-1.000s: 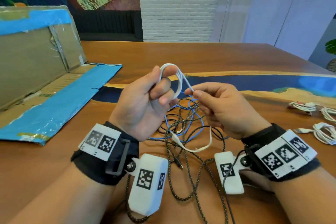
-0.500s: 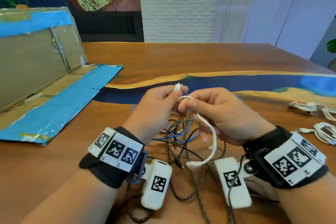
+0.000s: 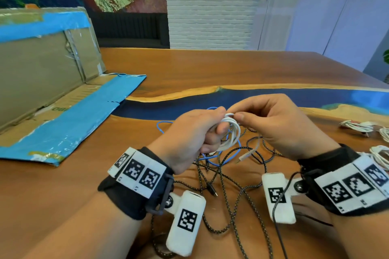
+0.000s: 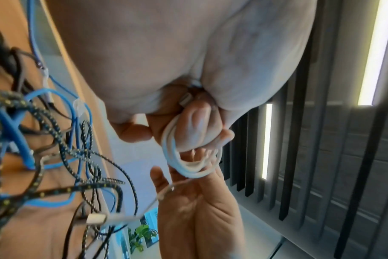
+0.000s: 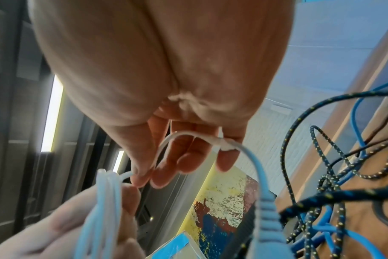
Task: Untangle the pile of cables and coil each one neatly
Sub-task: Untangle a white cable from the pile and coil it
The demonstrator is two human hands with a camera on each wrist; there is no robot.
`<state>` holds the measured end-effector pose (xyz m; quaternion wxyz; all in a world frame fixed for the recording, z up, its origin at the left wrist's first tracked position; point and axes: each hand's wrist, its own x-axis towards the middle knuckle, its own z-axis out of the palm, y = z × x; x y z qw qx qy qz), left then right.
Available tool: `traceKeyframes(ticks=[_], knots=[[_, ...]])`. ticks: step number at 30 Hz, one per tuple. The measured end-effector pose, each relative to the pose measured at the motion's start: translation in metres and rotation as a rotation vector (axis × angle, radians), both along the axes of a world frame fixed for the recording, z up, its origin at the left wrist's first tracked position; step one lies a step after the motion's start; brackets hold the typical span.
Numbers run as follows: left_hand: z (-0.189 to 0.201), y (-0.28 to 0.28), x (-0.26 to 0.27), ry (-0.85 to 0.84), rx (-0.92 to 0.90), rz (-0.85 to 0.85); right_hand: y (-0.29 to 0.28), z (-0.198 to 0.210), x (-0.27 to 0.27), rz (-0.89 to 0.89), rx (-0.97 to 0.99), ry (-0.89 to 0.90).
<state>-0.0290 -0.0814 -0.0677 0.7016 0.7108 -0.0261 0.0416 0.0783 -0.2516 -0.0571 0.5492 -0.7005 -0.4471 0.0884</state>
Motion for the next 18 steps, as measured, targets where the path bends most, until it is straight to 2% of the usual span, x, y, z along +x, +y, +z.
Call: traceKeyframes(ticks=[4,8,12,18], knots=[[0.000,-0.006,0.000,-0.014,-0.178,-0.028,0.006,-0.003,-0.004,-0.102,0.082,-0.101],[-0.002,-0.009,0.003,-0.036,-0.262,0.014,0.012,-0.008,-0.006,-0.181,0.143,-0.141],[-0.006,-0.011,0.008,-0.104,-0.284,0.092,0.017,-0.012,-0.011,-0.143,0.185,-0.034],[-0.011,-0.013,0.011,-0.145,-0.253,0.207,0.024,-0.021,-0.012,-0.083,0.146,0.087]])
